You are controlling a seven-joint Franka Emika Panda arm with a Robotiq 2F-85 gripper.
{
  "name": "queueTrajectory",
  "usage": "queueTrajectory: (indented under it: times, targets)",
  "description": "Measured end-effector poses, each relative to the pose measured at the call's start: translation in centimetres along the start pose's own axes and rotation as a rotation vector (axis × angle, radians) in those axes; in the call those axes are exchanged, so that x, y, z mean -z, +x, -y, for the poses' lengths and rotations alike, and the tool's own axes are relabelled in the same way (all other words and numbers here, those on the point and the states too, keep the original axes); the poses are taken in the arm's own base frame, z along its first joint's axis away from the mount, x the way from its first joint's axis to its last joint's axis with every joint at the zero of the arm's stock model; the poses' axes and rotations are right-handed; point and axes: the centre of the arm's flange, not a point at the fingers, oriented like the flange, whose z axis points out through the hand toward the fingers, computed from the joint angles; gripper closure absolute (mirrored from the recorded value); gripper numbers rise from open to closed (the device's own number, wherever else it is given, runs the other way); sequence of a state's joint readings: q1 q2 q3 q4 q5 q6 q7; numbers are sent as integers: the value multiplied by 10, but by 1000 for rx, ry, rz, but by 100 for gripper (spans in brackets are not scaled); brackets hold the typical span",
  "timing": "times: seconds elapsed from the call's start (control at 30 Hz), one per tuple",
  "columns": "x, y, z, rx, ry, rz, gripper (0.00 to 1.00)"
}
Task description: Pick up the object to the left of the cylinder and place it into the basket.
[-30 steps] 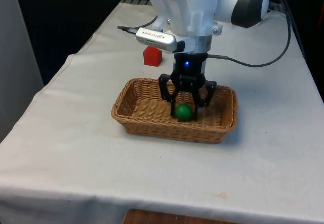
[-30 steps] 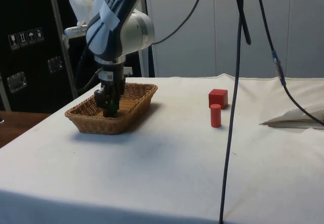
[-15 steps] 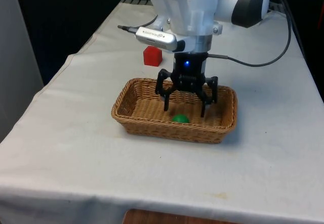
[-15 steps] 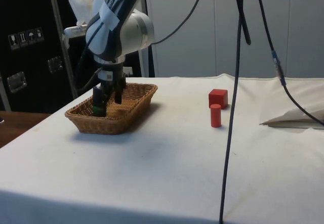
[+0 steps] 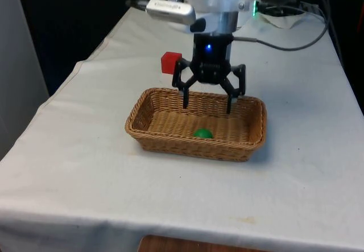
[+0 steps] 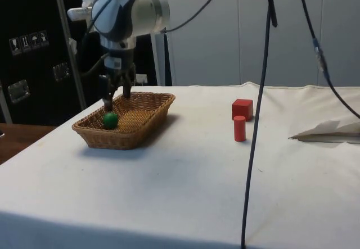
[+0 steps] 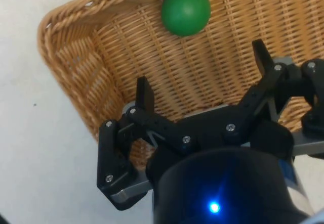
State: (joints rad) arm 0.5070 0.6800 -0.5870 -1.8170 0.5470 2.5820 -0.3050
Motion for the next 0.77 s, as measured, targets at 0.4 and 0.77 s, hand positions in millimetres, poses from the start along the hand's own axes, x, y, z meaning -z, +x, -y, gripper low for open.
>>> queueTrajectory:
  times: [0.4,0.77]
  targets:
    - [44,-5,-5,4,31,-9,0]
    - [71,-23,-9,7,58,-20,0]
